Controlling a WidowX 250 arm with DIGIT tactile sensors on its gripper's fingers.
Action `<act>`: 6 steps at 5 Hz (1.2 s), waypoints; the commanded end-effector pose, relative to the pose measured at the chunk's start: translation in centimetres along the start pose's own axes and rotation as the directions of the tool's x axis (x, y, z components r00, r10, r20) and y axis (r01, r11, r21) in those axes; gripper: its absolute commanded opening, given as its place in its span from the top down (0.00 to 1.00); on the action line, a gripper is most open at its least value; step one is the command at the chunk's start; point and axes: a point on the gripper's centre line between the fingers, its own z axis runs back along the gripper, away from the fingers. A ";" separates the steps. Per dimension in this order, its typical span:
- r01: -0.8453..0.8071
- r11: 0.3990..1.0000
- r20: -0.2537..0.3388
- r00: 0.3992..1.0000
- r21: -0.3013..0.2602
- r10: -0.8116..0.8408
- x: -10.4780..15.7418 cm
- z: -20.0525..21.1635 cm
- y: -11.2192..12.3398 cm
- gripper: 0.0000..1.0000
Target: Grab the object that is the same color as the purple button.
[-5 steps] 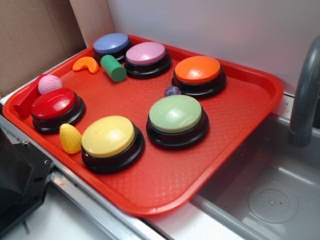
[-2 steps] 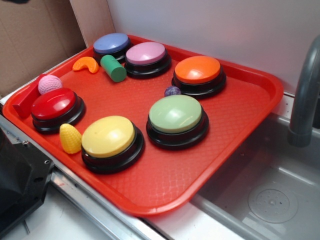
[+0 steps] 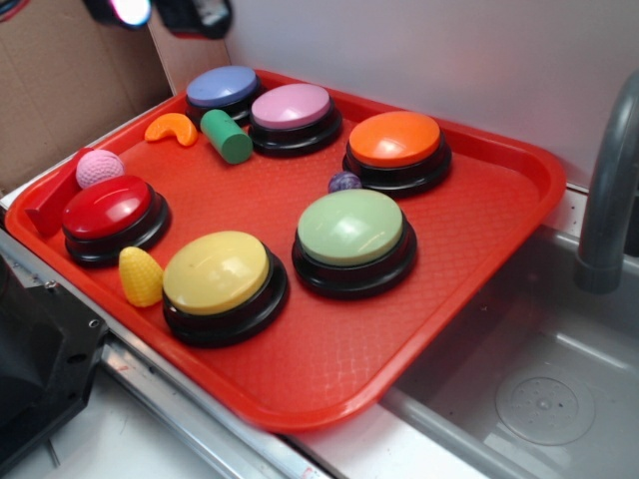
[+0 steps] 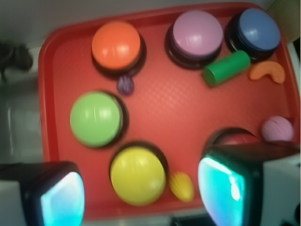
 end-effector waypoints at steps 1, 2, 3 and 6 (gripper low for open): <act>-0.103 0.993 0.099 0.989 -0.059 0.109 6.0 -5.7 -1.5 0.00; -0.133 0.990 0.089 0.987 -0.055 0.137 7.2 -7.7 -1.8 0.00; -0.156 0.988 0.076 0.985 -0.015 0.157 7.8 -9.6 -2.0 0.00; -0.191 0.977 -0.011 0.981 0.090 0.193 7.7 -13.6 -0.9 0.00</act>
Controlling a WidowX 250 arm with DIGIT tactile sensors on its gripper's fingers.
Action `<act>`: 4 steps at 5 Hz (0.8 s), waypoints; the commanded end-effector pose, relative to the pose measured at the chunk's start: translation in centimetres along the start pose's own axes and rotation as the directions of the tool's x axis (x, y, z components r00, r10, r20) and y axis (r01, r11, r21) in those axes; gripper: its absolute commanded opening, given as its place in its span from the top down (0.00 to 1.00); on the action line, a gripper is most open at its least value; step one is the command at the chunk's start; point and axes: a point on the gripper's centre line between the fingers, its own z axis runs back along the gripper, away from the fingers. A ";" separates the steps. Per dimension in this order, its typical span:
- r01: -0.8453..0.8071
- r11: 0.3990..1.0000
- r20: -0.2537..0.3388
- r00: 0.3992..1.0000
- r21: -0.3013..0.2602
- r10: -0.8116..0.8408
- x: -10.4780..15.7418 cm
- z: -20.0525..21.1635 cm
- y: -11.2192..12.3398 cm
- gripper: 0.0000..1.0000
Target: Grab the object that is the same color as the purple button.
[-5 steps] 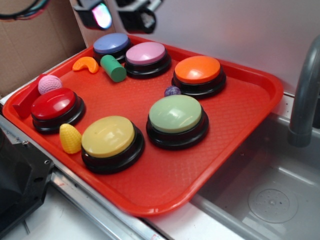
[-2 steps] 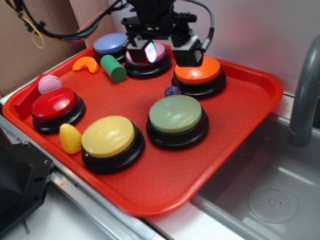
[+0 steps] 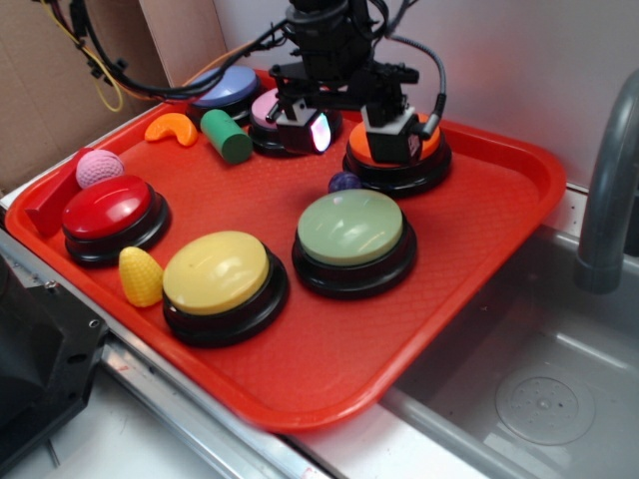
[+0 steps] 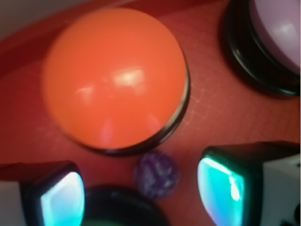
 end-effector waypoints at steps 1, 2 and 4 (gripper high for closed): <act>-0.012 1.000 0.010 1.000 0.015 0.012 0.7 -0.3 0.8 0.00; 0.002 1.000 0.000 1.000 0.025 -0.002 0.1 -0.6 0.5 0.00; 0.008 0.999 -0.005 1.000 0.043 -0.008 -0.4 -1.5 0.7 0.00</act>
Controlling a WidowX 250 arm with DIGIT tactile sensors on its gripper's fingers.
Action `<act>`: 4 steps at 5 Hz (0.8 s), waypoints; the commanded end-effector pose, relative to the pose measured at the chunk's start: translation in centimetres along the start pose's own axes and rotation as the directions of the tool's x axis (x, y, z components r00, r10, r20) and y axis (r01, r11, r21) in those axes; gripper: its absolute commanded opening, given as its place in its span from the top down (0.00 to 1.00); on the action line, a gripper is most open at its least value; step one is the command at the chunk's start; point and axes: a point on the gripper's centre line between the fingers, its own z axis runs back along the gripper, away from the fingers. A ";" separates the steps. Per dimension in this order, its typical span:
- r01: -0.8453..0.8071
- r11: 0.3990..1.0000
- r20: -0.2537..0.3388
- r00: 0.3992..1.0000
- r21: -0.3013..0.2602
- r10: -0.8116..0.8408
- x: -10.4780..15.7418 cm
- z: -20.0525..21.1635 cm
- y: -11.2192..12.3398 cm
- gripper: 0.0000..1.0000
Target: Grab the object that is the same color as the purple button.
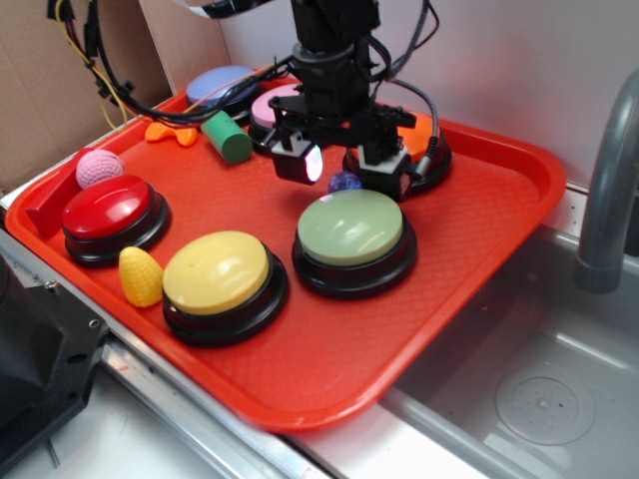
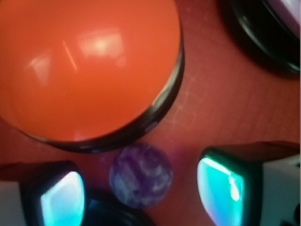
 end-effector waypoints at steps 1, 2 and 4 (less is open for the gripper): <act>-0.061 0.998 0.005 0.998 -0.026 0.061 0.4 0.1 0.9 0.67; -0.066 0.997 0.014 0.998 -0.039 0.067 0.4 0.1 1.3 1.00; -0.005 1.000 0.040 0.999 -0.008 0.005 1.0 2.9 2.6 1.00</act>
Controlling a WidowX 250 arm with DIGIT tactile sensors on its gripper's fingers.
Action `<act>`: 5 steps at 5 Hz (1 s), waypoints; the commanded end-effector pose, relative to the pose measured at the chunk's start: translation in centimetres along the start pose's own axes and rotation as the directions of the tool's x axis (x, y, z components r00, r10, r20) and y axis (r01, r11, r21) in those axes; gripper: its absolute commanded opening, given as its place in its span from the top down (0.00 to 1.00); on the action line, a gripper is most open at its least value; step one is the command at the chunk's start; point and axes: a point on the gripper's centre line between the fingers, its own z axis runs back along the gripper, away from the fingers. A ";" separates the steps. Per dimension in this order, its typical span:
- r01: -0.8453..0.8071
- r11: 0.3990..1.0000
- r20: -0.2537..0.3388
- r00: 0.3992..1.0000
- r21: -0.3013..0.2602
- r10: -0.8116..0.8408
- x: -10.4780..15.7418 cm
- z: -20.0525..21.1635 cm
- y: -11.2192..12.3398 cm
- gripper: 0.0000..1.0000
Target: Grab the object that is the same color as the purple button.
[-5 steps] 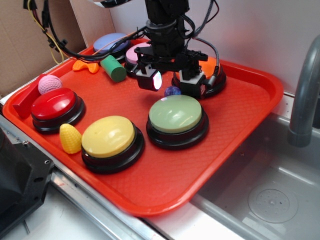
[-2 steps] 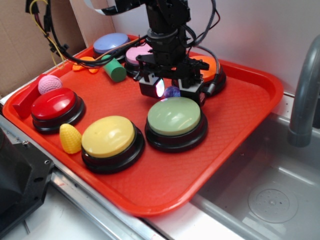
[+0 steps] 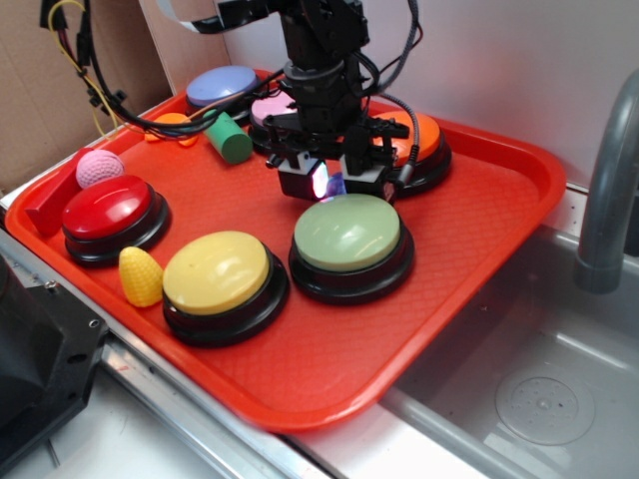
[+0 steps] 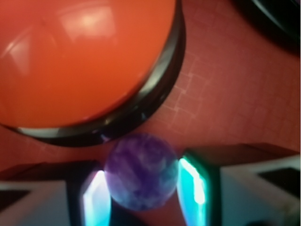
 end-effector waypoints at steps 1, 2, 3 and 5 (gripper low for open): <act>0.122 0.992 0.019 0.992 -0.012 -0.122 2.1 6.7 2.4 1.00; 0.194 0.981 0.071 0.979 -0.010 -0.193 2.3 10.0 3.9 1.00; 0.262 0.964 0.079 0.961 0.047 -0.265 1.9 13.8 6.0 1.00; 0.326 0.945 0.110 0.938 0.032 -0.328 0.2 17.5 9.3 1.00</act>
